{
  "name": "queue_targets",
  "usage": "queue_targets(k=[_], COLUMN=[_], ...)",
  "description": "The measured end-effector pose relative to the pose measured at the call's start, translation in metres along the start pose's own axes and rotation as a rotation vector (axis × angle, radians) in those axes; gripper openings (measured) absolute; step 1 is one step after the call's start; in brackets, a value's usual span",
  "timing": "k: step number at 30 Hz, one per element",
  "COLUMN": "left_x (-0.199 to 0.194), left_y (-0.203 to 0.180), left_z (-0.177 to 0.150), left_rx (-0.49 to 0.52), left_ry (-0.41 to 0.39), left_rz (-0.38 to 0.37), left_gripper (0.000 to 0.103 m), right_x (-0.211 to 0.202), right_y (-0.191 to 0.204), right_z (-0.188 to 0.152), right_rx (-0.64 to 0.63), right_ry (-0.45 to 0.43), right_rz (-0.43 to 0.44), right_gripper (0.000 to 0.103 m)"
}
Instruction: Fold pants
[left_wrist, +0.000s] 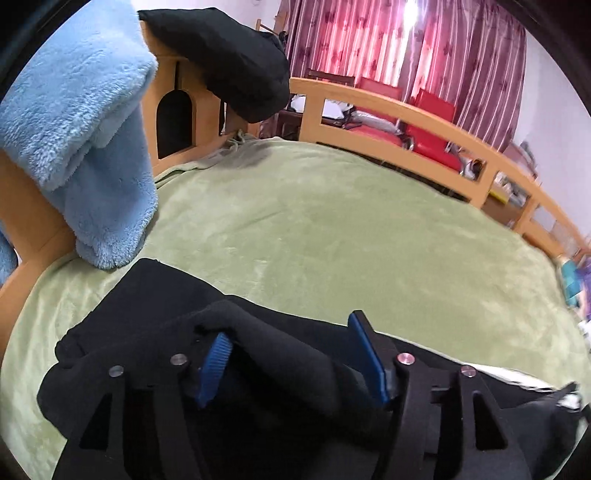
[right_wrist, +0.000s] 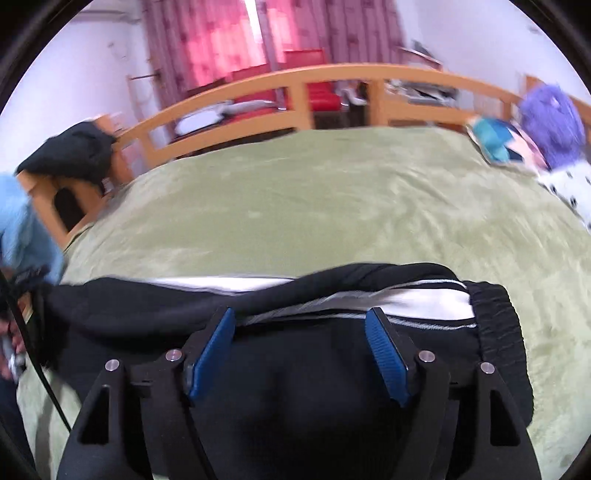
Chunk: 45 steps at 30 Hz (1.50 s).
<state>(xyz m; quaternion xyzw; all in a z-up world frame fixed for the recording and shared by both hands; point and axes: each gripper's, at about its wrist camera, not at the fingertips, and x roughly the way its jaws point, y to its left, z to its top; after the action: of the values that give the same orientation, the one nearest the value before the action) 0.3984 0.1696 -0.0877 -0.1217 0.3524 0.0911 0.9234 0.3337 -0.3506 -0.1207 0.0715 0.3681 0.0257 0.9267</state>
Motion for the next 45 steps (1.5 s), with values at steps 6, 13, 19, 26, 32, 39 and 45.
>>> queue_targets(k=[6,13,19,26,32,39,45], left_x=[-0.025,-0.036,-0.078,-0.069,-0.026,-0.001,-0.017], left_y=[0.013,0.029,0.052,0.076,0.060,0.062,0.090], left_z=[0.007,-0.004,-0.015,-0.049,-0.113,-0.085,0.010], left_rx=[-0.001,-0.013,-0.016,0.050,0.105,0.152,0.186], left_ry=[0.091,0.227,0.121,0.138,0.168,0.126,-0.057], left_rz=[-0.078,-0.235,-0.267,-0.102,0.015,0.102,0.266], left_gripper=[0.062,0.065,0.090,0.090,0.090,0.010,0.009], right_x=[-0.016,0.008,0.019,0.010,-0.008,-0.026,-0.034], right_y=[0.069,0.130,0.162,0.184,0.170,0.138,0.120], right_z=[-0.024,-0.047,-0.060,-0.075,-0.089,-0.103,-0.109], right_rx=[-0.142,-0.171,-0.191,-0.188,-0.138,-0.120,-0.091], right_ry=[0.026,0.116,0.156,0.170,0.171,0.177,0.157], right_rz=[0.077,0.209,0.226,0.223,0.244,0.169,0.117], right_gripper=[0.072,0.072,0.068,0.068,0.068,0.068,0.068])
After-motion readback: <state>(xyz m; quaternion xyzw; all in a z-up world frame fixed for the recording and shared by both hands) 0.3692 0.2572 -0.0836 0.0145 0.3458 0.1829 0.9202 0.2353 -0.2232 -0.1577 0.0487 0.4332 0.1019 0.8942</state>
